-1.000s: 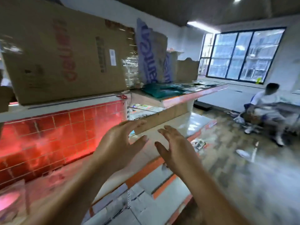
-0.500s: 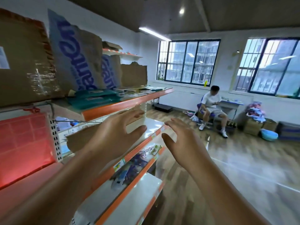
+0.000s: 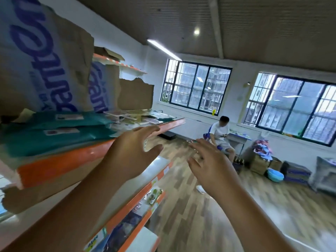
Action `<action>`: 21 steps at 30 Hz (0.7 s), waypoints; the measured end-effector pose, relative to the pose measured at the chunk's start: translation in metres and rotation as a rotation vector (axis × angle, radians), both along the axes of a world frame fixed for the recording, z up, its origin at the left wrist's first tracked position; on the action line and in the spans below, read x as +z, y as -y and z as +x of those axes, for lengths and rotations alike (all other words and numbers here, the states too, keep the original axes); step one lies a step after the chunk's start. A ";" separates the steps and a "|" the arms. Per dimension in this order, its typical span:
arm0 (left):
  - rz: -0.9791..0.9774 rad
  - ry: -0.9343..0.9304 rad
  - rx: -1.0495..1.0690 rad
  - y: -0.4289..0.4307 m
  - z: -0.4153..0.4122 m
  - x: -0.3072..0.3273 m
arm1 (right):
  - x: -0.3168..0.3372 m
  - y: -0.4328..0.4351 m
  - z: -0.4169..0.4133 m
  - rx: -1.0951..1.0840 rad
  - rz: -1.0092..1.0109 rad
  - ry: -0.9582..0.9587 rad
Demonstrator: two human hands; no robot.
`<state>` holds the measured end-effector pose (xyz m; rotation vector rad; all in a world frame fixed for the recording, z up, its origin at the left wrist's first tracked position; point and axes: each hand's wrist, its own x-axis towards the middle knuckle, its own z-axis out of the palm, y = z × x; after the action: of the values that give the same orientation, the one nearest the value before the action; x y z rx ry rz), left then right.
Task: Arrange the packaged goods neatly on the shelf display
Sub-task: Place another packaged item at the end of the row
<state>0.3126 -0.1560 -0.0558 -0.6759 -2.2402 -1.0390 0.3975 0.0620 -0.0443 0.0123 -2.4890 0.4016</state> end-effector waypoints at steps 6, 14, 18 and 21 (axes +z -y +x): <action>-0.016 0.038 0.026 -0.016 -0.066 -0.007 | -0.001 -0.018 -0.063 -0.024 0.016 0.007; -0.255 0.044 0.263 -0.057 -0.134 -0.020 | -0.011 -0.071 -0.116 -0.048 0.003 0.038; -0.386 -0.017 0.402 -0.087 -0.159 -0.017 | -0.021 -0.117 -0.152 0.012 -0.033 0.020; -0.410 0.028 0.453 -0.112 -0.180 -0.010 | -0.032 -0.154 -0.181 0.061 -0.059 0.027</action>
<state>0.1322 -0.0445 -0.0654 -0.2832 -2.4934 -0.3755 0.2165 0.2163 -0.0767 0.0590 -2.5067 0.5032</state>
